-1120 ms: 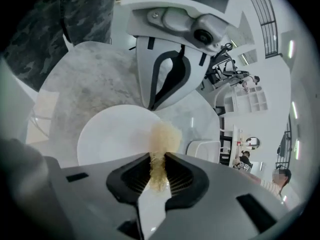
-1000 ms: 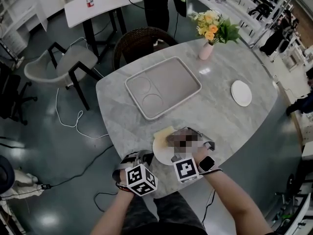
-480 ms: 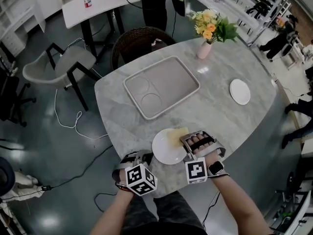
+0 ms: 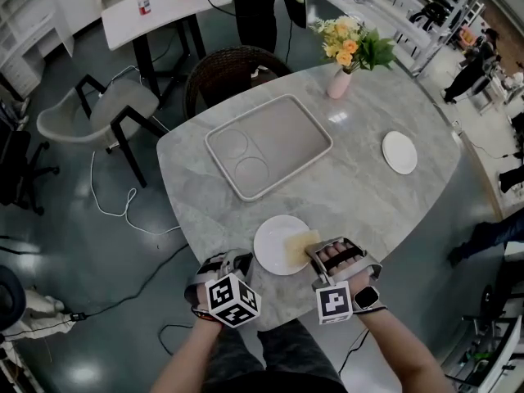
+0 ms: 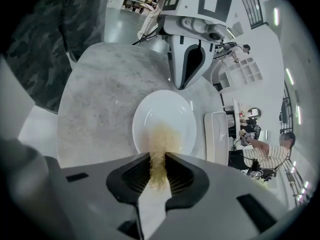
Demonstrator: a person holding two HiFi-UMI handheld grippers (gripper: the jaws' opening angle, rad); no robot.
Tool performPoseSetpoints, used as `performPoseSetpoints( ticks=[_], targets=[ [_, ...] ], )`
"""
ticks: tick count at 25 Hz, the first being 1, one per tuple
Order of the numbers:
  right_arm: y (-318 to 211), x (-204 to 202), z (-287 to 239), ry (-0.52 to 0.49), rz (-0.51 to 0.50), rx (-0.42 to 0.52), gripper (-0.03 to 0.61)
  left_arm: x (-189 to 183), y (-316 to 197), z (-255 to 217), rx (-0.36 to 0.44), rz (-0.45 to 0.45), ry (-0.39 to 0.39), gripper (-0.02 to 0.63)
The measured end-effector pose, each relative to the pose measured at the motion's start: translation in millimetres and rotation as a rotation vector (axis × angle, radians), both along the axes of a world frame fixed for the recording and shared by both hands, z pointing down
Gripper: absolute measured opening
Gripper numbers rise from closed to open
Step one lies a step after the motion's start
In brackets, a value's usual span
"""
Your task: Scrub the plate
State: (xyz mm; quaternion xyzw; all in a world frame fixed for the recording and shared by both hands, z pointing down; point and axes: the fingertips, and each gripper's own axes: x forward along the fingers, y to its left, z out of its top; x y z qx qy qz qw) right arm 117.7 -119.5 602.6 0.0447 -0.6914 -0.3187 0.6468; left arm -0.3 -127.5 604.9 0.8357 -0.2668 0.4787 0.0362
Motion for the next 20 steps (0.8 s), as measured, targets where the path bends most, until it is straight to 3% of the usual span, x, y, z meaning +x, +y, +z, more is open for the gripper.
performPoseSetpoints(
  ticks=[13, 20],
  targets=[
    [25.2, -9.3, -1.7, -0.026, -0.009, -0.054, 0.075, 14.3, -4.9, -1.3, -0.006, 0.043, 0.019, 0.011],
    [38.0, -39.7, -2.9, -0.064, -0.109, -0.090, 0.075, 14.9, -3.6, -1.6, -0.004, 0.043, 0.013, 0.011]
  ],
)
